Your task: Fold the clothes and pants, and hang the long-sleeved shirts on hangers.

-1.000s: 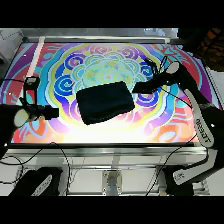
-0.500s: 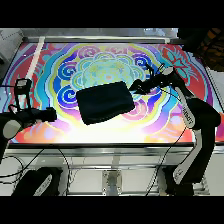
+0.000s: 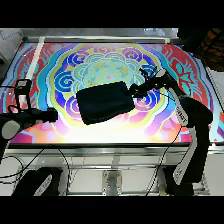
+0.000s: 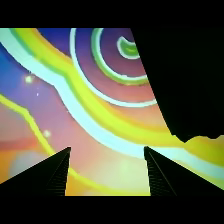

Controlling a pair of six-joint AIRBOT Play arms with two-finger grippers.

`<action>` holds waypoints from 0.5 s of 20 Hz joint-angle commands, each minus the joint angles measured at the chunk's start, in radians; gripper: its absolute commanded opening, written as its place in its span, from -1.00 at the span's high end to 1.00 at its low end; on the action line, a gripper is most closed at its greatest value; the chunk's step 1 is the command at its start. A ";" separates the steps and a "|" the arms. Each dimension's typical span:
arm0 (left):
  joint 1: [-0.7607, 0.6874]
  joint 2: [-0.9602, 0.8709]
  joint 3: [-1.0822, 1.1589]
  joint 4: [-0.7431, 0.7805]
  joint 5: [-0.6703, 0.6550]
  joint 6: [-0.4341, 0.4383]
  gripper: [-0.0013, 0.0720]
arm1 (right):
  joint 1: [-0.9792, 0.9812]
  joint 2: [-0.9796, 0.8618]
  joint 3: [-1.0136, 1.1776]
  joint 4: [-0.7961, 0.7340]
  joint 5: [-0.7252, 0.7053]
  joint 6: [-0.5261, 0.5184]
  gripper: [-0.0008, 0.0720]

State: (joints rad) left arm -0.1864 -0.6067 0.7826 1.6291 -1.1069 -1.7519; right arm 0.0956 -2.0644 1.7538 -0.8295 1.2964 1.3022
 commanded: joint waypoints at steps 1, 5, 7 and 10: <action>0.001 0.001 -0.001 0.000 -0.014 0.000 -0.49 | 0.063 -0.005 0.002 -0.006 0.000 -0.010 -0.51; 0.001 0.000 -0.001 0.000 -0.016 0.000 -0.49 | 0.106 -0.006 0.002 -0.005 -0.002 -0.009 -0.21; 0.001 0.000 -0.001 0.000 -0.016 0.000 -0.49 | 0.124 -0.006 0.002 -0.005 0.000 -0.008 0.19; 0.001 0.000 -0.001 0.000 -0.018 0.000 -0.48 | 0.134 -0.006 0.002 -0.008 0.028 -0.009 0.76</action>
State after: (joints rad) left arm -0.1864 -0.6067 0.7822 1.6287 -1.1217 -1.7523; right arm 0.2131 -2.0697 1.7554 -0.8326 1.3006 1.2942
